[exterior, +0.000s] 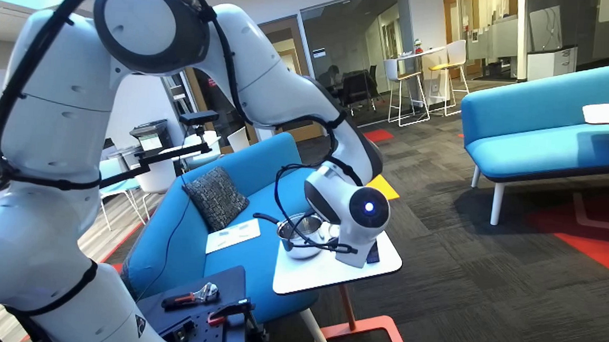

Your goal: Pour some of the contents of the blue box into the silver pot and close the pot with the glass lid

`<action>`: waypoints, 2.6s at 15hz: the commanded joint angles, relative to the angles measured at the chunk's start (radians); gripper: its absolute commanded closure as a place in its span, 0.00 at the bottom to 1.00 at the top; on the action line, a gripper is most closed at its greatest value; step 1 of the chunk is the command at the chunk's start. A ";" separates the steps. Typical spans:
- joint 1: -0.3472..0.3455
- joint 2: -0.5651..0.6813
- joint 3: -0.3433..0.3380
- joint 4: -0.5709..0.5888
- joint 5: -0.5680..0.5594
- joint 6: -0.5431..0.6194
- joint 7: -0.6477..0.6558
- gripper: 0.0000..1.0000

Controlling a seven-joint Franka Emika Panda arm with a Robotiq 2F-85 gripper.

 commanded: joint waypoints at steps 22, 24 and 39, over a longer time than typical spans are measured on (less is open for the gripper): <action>0.039 0.412 0.017 0.398 0.347 -0.051 -0.021 0.00; 0.042 0.427 0.019 0.415 0.338 -0.051 -0.015 0.00; 0.058 0.473 0.027 0.475 0.276 -0.086 0.000 0.02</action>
